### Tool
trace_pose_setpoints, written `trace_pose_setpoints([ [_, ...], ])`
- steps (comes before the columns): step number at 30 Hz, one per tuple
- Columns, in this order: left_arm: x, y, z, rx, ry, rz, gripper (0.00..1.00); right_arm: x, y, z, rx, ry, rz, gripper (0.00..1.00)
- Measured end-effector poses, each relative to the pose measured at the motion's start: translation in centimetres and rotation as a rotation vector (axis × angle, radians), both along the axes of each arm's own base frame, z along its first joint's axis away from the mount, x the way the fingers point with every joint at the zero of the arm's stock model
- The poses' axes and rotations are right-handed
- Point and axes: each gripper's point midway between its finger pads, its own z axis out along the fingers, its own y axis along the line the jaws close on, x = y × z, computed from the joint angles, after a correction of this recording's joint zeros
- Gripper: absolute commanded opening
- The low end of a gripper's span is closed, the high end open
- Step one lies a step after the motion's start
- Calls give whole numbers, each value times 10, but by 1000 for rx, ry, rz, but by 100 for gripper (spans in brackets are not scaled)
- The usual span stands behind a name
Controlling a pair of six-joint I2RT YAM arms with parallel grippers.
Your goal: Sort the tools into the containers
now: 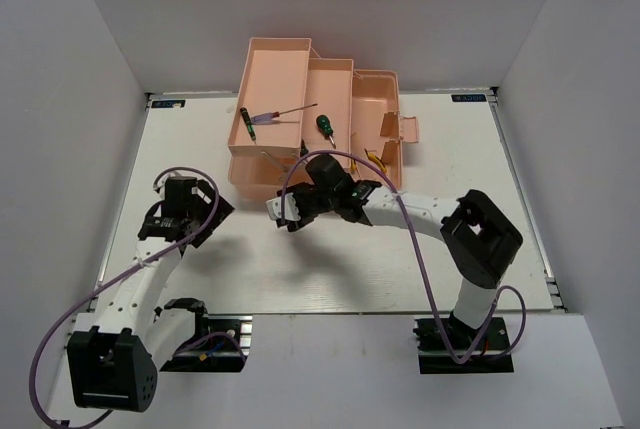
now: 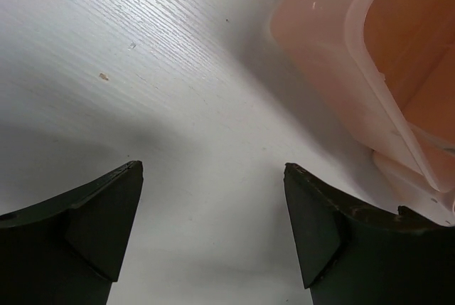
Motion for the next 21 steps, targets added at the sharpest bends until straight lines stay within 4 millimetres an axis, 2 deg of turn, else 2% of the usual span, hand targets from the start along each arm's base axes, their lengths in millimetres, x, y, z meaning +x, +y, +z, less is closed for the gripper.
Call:
trace_pose_setpoints([
  [6,-7,5,3,11,-9,17,90,0,22,22,88,-79,21,55],
  [10,-10,6,-1,14,4,22,90,-2,31,31,121,-113,24,55],
  [14,-10,6,-1,15,5,21,90,6,44,36,149,-163,8,55],
  [17,-10,6,-1,15,5,21,90,19,53,29,148,-202,-18,55],
  [21,-10,6,-1,15,6,21,92,35,61,9,104,-227,-53,55],
])
